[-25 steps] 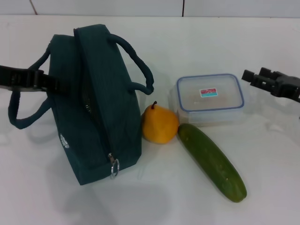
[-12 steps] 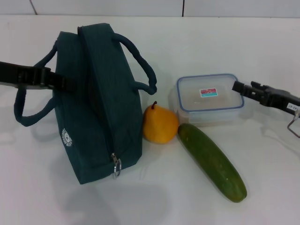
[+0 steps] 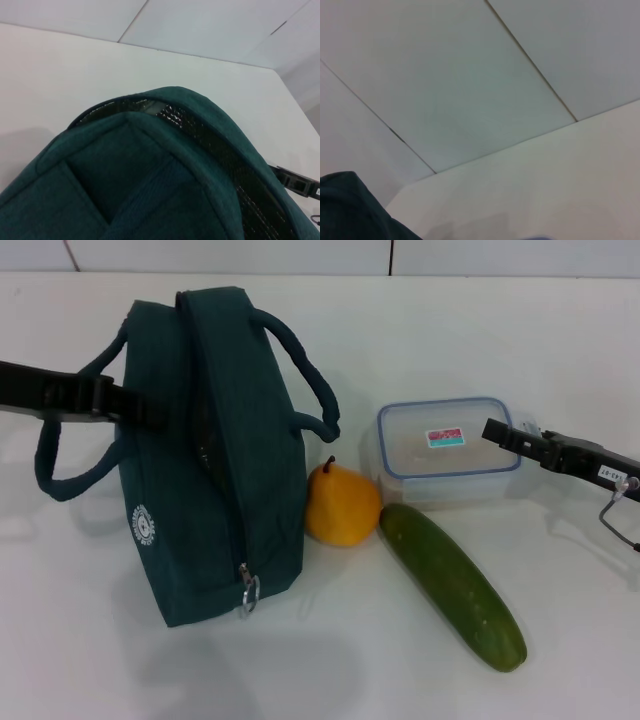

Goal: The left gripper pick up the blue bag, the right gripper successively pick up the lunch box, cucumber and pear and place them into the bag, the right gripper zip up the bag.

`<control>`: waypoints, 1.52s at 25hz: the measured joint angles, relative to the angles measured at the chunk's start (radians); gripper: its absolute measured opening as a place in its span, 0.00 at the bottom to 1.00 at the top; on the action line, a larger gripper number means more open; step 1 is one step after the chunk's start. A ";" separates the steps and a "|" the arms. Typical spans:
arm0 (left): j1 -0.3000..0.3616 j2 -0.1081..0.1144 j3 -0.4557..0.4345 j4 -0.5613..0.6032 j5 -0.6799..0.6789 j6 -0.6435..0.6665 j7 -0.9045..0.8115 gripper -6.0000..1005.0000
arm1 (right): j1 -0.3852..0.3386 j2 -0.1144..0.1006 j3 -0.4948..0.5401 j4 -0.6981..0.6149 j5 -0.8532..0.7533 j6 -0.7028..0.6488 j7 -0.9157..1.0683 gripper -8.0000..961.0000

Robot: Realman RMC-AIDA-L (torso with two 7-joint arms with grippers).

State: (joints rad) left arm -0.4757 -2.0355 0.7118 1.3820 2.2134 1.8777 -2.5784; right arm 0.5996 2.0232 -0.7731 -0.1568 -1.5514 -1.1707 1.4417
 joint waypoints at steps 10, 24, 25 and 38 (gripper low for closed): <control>-0.003 -0.001 0.009 0.000 0.000 0.000 0.001 0.05 | 0.000 0.000 -0.003 0.008 -0.001 -0.030 0.030 0.80; 0.000 -0.003 0.009 -0.016 -0.001 -0.002 0.001 0.05 | -0.024 -0.008 -0.001 0.017 -0.002 -0.118 0.096 0.74; 0.000 -0.003 0.009 -0.017 -0.001 -0.002 0.001 0.05 | -0.025 -0.009 0.001 0.016 -0.002 -0.125 0.101 0.71; 0.005 -0.004 0.009 -0.017 -0.003 -0.001 0.001 0.05 | -0.026 -0.008 0.008 0.014 -0.001 -0.155 0.133 0.50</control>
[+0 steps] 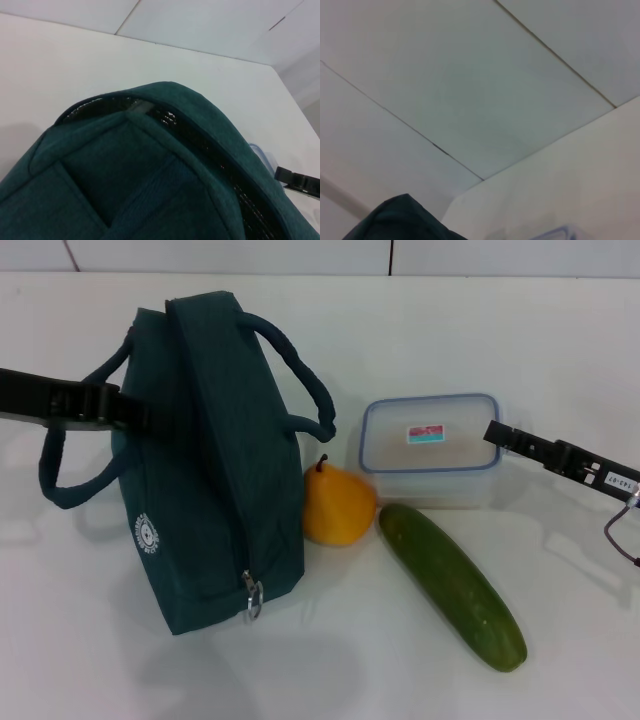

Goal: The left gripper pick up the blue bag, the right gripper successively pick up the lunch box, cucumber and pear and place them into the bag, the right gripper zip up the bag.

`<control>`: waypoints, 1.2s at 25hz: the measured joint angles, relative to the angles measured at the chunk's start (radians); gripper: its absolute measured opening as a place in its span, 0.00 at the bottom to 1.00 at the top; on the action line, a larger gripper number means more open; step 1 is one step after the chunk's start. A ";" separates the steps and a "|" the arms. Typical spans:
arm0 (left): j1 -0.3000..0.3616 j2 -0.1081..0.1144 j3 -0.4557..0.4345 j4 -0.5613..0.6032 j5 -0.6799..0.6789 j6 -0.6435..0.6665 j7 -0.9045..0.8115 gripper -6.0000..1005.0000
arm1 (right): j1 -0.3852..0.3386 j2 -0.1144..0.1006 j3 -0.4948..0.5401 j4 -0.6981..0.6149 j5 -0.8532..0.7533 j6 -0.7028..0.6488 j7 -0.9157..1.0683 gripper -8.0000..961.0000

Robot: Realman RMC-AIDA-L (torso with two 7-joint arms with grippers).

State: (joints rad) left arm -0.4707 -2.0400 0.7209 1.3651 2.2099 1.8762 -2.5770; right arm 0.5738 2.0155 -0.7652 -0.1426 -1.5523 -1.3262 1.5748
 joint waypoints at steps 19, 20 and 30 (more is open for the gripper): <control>0.000 -0.008 0.000 -0.007 0.002 0.003 0.012 0.05 | 0.009 0.002 0.001 0.000 0.039 -0.012 0.087 0.39; 0.000 -0.007 0.000 -0.008 0.002 0.003 0.014 0.05 | 0.009 0.002 0.001 0.000 0.040 -0.011 0.088 0.38; -0.002 -0.007 0.000 -0.009 0.002 0.003 0.027 0.05 | 0.019 0.005 0.001 0.006 0.050 -0.004 0.088 0.30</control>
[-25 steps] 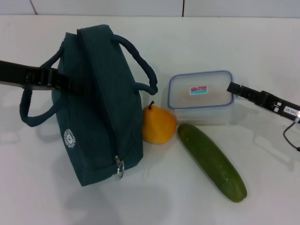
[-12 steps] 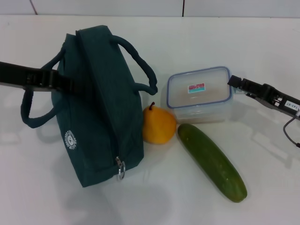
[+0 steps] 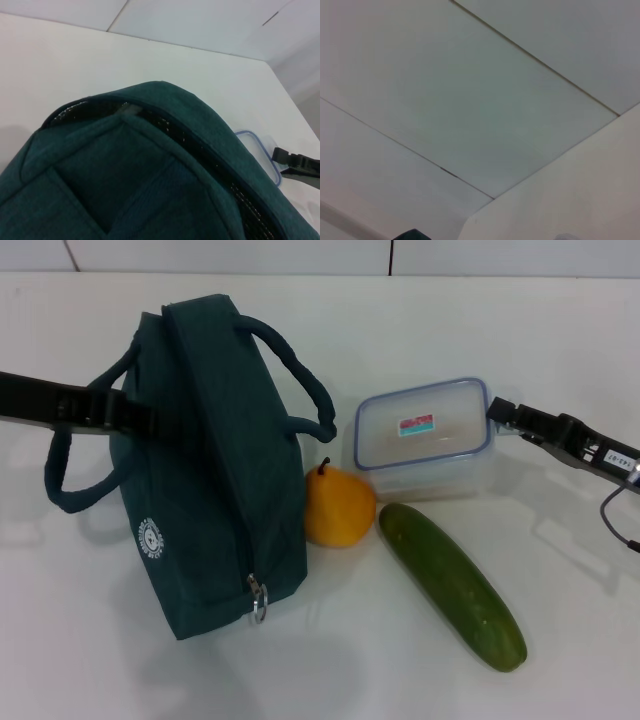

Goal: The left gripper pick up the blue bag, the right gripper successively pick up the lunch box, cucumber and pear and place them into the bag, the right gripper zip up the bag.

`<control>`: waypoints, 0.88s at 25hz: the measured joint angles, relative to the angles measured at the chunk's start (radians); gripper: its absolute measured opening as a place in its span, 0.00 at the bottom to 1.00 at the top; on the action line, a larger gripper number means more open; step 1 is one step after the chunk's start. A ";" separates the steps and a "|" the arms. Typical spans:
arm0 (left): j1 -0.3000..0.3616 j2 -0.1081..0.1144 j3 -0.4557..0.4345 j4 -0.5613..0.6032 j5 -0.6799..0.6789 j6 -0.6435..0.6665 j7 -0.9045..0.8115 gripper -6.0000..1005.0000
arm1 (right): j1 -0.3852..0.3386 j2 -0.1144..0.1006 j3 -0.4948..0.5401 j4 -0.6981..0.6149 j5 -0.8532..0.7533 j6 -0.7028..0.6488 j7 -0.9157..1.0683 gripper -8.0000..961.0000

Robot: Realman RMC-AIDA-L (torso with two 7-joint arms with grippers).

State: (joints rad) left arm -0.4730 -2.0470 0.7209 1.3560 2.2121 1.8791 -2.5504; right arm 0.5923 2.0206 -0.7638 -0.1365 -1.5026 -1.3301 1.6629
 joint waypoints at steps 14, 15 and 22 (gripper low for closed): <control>0.002 0.000 0.000 -0.023 0.000 -0.001 0.007 0.05 | -0.013 0.001 0.000 0.003 0.047 0.006 -0.002 0.17; 0.002 0.000 0.000 -0.025 0.000 -0.001 0.009 0.05 | -0.017 0.001 0.000 0.003 0.055 0.005 -0.002 0.16; 0.002 -0.001 0.000 -0.025 -0.002 -0.002 0.013 0.05 | -0.033 -0.001 0.000 0.004 0.079 -0.024 0.000 0.11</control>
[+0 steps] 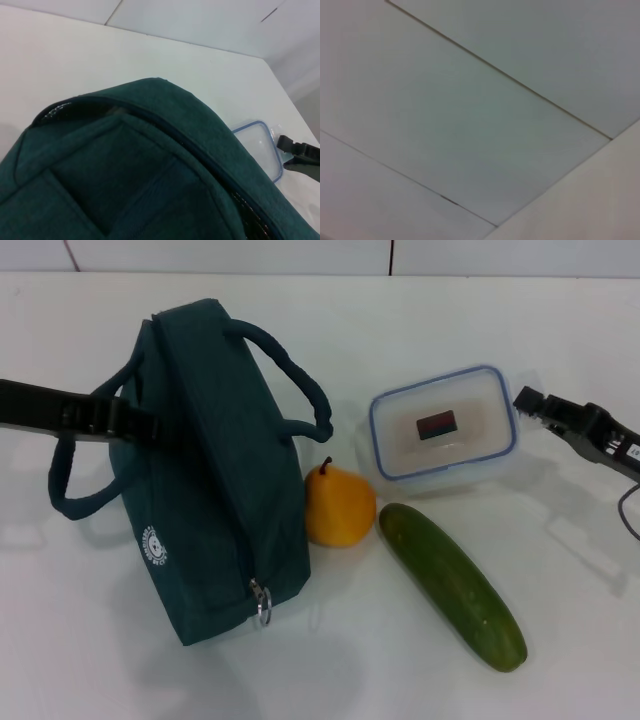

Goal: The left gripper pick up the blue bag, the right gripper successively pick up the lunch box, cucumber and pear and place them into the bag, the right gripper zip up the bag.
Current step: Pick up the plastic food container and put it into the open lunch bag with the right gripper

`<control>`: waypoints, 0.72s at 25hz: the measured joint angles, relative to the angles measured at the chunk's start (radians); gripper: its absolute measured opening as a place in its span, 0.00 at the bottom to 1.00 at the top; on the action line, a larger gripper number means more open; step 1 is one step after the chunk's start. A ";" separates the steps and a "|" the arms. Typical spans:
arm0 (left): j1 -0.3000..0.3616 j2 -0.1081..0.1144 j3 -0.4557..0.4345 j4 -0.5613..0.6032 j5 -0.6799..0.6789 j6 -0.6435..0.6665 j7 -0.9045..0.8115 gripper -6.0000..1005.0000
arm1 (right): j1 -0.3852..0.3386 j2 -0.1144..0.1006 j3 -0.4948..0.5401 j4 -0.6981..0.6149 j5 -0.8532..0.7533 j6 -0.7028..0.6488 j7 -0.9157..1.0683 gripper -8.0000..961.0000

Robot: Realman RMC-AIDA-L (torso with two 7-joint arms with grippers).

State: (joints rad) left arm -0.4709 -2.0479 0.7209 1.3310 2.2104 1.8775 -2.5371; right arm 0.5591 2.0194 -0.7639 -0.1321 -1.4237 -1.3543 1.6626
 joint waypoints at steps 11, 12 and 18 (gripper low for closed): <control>-0.001 0.000 0.000 0.000 -0.004 0.002 0.000 0.05 | -0.049 -0.006 0.000 0.000 0.087 -0.048 0.040 0.11; 0.000 0.000 0.000 0.000 -0.004 0.002 0.000 0.05 | -0.052 -0.006 0.000 0.000 0.094 -0.052 0.044 0.11; 0.000 -0.001 -0.001 0.001 -0.008 0.002 -0.003 0.05 | -0.075 -0.007 0.000 0.001 0.146 -0.091 0.063 0.11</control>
State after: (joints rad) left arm -0.4709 -2.0490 0.7204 1.3316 2.2023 1.8792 -2.5397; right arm 0.4840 2.0124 -0.7638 -0.1312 -1.2777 -1.4454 1.7252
